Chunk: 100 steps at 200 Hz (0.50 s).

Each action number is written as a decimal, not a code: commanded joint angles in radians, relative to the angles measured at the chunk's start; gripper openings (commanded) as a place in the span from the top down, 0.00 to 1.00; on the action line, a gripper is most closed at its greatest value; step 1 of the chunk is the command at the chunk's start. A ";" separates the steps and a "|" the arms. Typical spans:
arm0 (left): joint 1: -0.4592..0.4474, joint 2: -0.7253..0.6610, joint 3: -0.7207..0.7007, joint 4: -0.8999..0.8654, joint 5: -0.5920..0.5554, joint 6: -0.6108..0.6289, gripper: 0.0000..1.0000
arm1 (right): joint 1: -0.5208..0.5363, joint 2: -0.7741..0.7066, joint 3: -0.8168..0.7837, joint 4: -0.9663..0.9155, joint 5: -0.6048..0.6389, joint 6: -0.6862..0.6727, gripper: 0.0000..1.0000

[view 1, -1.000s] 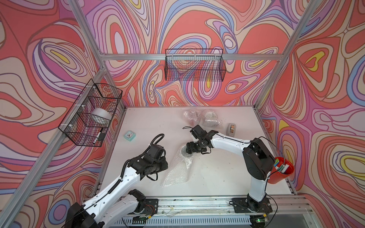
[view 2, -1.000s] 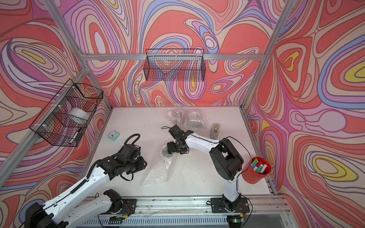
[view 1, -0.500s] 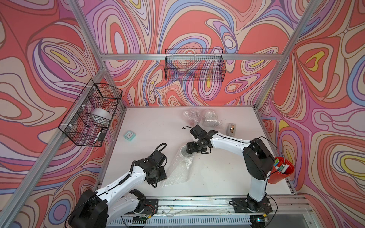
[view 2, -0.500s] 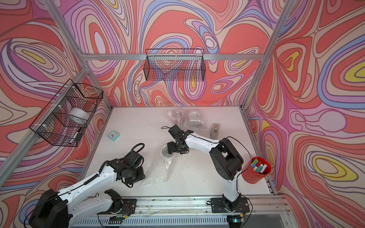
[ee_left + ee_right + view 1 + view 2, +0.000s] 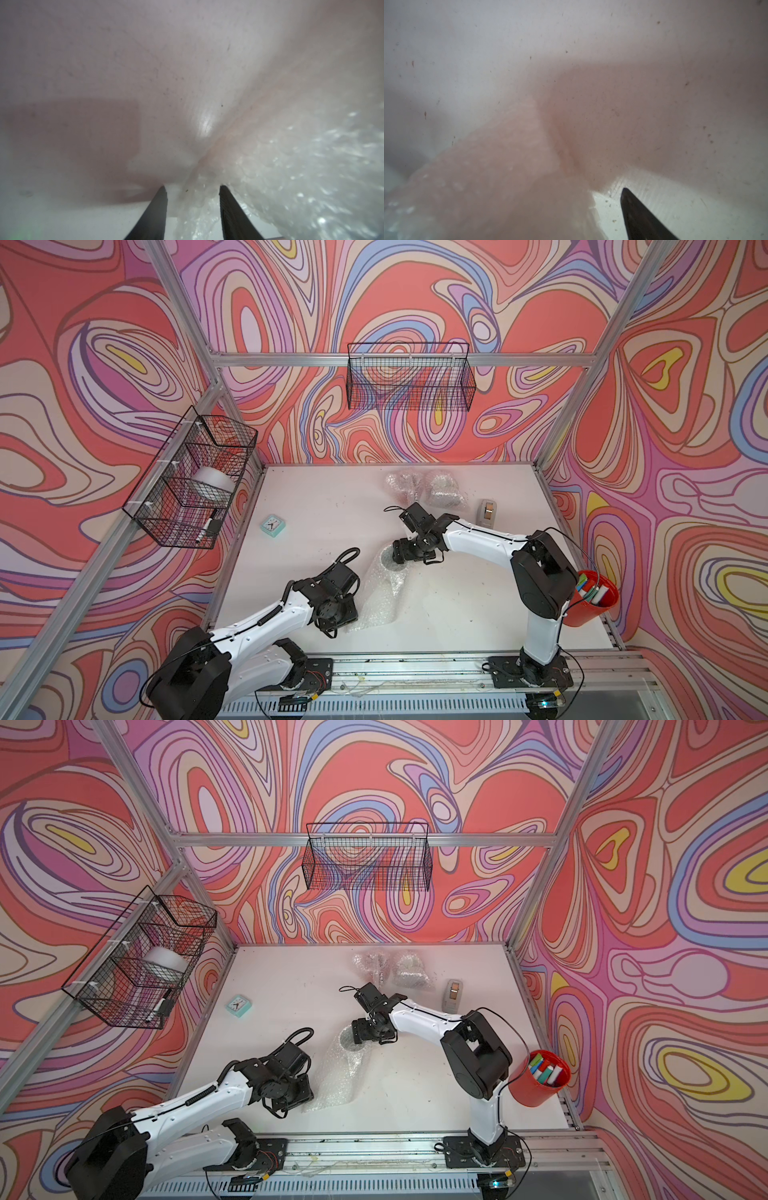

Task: Wrap mugs in bubble wrap
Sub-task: Wrap the mug in bubble wrap.

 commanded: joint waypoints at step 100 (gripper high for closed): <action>-0.024 -0.152 0.230 -0.003 -0.008 0.042 1.00 | 0.002 0.035 -0.030 -0.062 0.026 -0.023 0.21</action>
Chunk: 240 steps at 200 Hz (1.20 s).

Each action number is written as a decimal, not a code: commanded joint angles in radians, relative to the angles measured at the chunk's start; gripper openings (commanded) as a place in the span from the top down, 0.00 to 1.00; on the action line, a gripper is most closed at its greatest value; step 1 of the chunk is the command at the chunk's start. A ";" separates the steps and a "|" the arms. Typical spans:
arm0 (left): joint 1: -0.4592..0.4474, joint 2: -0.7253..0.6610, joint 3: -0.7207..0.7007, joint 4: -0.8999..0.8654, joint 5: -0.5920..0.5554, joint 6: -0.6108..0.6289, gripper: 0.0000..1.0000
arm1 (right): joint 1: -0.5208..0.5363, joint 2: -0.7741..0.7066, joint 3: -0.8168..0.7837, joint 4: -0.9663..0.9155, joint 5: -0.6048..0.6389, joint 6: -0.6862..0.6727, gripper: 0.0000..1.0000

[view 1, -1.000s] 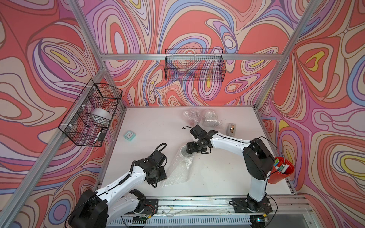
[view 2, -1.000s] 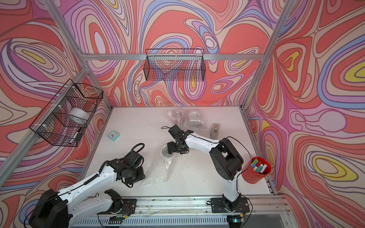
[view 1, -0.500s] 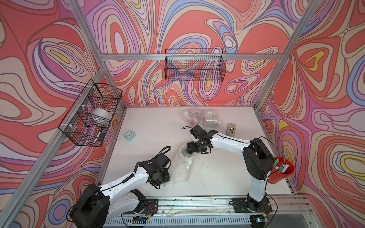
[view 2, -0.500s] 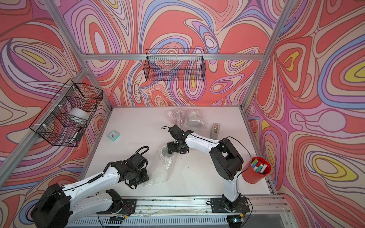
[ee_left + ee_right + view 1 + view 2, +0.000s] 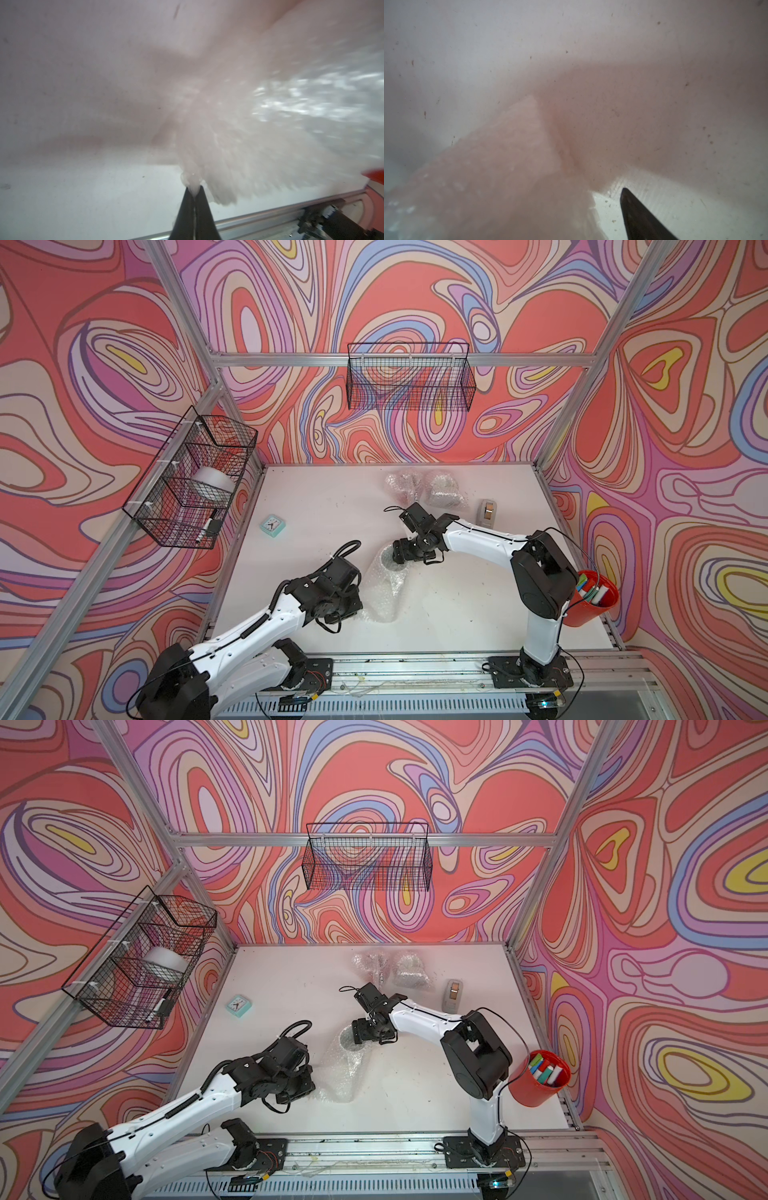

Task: Wrap mugs in bubble wrap
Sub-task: Wrap the mug in bubble wrap.

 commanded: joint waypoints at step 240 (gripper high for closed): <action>0.047 0.668 0.451 0.112 0.073 -0.015 1.00 | -0.024 -0.337 -0.222 0.159 -0.026 0.011 0.19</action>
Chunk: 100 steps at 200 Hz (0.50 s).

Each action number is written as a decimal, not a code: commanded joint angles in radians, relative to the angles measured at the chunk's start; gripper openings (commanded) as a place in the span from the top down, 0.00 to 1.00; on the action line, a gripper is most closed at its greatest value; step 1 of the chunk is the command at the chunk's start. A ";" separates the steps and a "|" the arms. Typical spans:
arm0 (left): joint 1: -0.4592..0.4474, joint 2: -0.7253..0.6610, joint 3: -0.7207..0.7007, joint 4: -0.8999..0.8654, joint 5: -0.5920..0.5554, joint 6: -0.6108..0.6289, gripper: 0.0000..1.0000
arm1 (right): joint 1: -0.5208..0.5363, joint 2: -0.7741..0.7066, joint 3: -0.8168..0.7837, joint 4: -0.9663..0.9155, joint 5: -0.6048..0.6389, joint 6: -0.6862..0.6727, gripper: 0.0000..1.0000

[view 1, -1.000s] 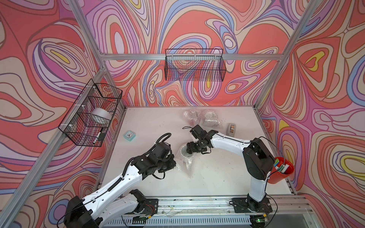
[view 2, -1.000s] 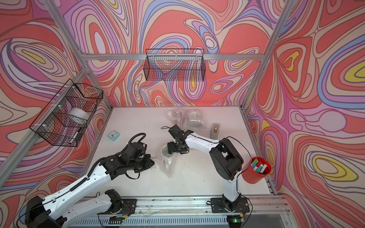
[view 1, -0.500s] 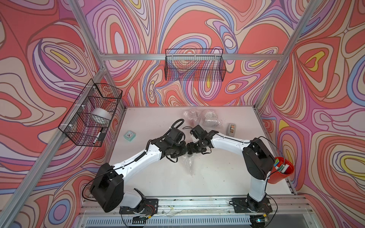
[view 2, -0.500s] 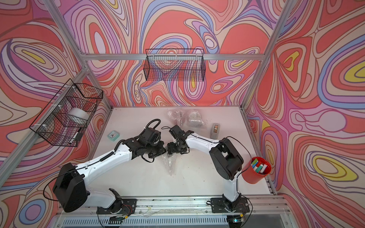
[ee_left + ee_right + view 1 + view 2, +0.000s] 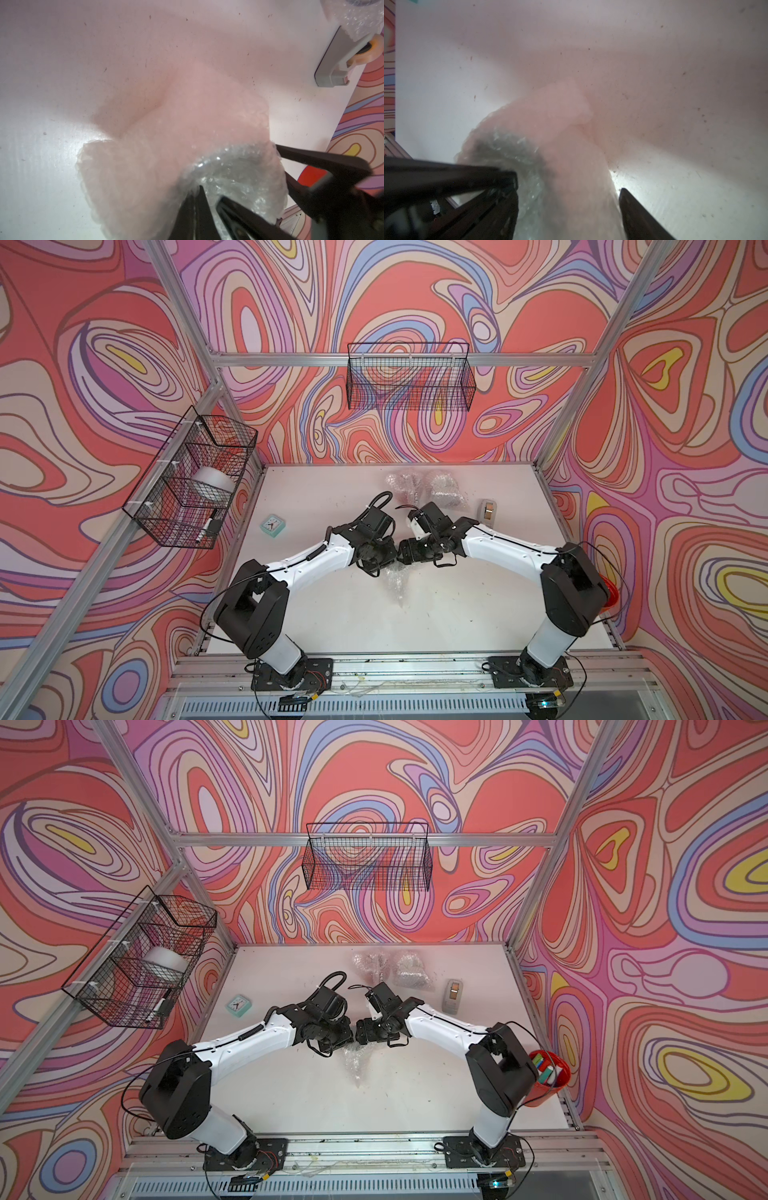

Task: Wrap mugs in bubble wrap
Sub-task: Wrap the mug in bubble wrap.

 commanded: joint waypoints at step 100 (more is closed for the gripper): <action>0.011 0.075 0.034 -0.045 0.014 -0.025 0.99 | 0.003 -0.233 -0.259 0.299 -0.130 -0.111 0.02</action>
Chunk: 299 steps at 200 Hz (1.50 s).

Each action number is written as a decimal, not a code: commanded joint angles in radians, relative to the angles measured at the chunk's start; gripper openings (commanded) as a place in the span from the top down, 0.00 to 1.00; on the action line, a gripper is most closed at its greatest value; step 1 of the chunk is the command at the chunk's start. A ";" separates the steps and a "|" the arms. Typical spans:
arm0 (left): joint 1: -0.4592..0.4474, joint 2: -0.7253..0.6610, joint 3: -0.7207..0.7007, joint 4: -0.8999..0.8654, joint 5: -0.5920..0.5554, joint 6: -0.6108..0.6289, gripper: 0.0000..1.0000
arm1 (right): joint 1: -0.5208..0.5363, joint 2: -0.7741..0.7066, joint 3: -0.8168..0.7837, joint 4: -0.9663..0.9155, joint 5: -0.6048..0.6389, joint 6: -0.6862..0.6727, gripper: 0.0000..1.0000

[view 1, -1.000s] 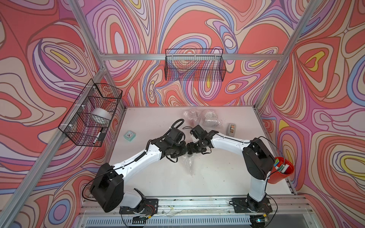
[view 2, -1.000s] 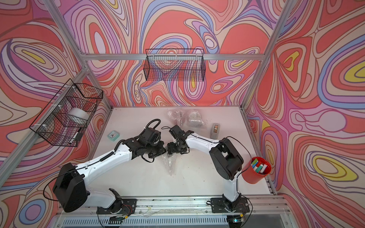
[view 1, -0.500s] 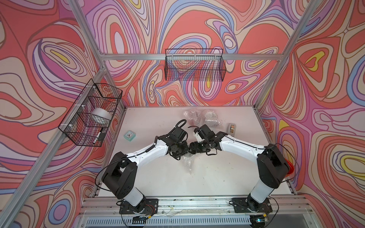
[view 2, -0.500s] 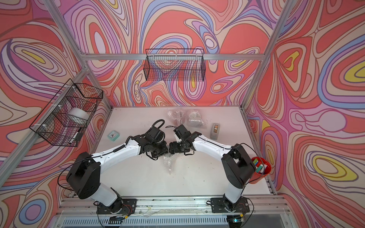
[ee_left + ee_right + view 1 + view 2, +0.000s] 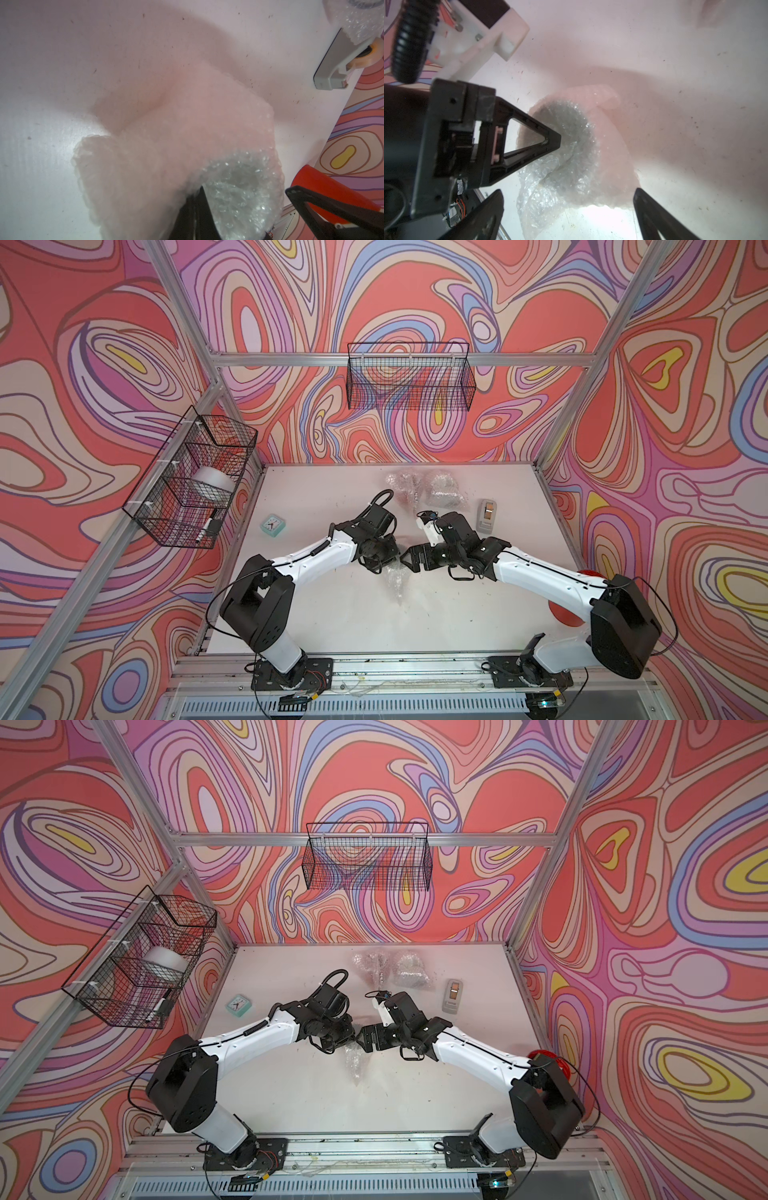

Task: Wrap mugs in bubble wrap
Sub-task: Wrap the mug in bubble wrap.

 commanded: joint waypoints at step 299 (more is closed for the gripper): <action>0.133 -0.155 0.020 -0.094 0.027 0.473 0.53 | 0.032 0.257 0.072 -0.001 0.136 0.037 0.19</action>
